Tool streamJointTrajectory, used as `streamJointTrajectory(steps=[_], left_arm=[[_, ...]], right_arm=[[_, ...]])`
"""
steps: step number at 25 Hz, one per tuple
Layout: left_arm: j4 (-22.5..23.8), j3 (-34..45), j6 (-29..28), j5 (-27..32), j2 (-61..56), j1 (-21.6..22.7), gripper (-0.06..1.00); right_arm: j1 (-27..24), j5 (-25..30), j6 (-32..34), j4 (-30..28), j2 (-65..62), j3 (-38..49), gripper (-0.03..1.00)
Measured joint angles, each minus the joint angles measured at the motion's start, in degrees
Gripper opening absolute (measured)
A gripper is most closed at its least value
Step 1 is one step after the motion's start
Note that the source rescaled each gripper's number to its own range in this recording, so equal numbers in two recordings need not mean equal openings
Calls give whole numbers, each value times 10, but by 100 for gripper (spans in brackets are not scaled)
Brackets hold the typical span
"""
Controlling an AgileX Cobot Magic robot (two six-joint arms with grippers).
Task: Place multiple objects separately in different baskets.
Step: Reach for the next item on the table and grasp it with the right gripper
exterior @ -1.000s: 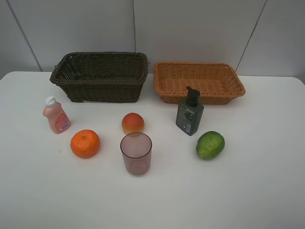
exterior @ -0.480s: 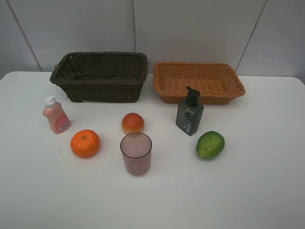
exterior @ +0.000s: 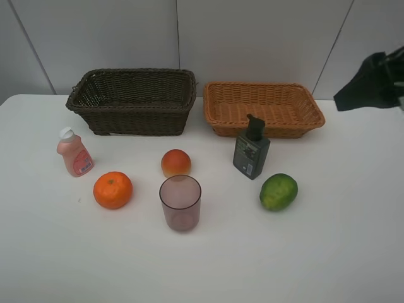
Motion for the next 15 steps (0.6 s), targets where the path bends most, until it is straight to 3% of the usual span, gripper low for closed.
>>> streamJointTrajectory(steps=[5,15], left_arm=[[0,0,0,0,0,0,93],[0,0,0,0,0,0,93]], right_arm=[[70,32,0,-30,150,-85,94],[114,111,0,-64,315,-225,94]])
